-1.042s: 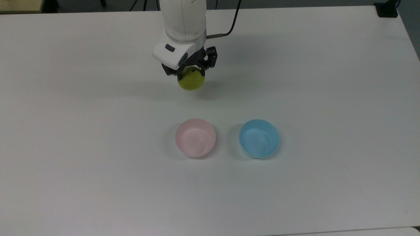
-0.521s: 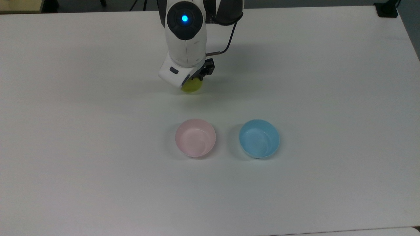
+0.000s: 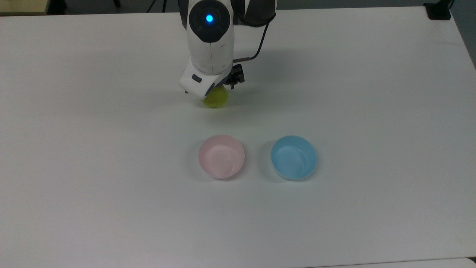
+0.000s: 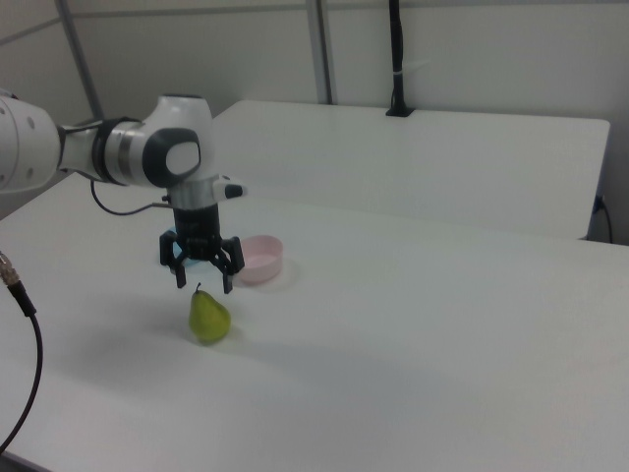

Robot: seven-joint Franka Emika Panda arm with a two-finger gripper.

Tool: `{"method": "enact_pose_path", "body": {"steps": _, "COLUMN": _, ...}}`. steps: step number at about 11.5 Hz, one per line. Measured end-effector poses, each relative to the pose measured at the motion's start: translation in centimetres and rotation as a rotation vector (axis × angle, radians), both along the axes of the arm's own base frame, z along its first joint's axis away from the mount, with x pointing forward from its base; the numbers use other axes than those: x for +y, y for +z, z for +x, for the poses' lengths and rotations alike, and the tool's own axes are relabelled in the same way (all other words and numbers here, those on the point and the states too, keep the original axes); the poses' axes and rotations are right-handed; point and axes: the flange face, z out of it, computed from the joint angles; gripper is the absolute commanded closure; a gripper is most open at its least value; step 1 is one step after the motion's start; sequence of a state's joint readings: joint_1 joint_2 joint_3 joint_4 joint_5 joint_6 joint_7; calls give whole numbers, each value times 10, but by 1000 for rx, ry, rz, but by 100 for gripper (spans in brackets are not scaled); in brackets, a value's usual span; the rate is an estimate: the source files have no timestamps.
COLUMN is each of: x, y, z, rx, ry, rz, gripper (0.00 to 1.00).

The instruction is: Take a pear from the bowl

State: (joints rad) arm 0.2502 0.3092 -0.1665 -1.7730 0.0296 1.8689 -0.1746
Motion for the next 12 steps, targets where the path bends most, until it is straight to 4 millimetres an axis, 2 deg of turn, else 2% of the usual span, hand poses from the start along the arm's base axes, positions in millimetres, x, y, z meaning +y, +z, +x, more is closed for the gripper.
{"method": "enact_pose_path", "body": {"steps": 2, "x": -7, "y": 48, "z": 0, "rx": -5, "ry": -25, "rz": 5, "gripper": 0}}
{"method": "enact_pose_path", "body": {"steps": 4, "x": -37, "y": 112, "z": -3, "rx": -76, "ry": -114, "rz": 14, "gripper": 0}}
{"method": "enact_pose_path", "body": {"steps": 6, "x": -62, "y": 151, "z": -15, "rx": -131, "ry": -231, "rz": -12, "gripper": 0}}
{"method": "enact_pose_path", "body": {"steps": 8, "x": -72, "y": 164, "z": -20, "rx": -156, "ry": -268, "rz": -39, "gripper": 0}}
{"method": "enact_pose_path", "body": {"steps": 12, "x": -79, "y": 165, "z": -20, "rx": -158, "ry": -286, "rz": -42, "gripper": 0}}
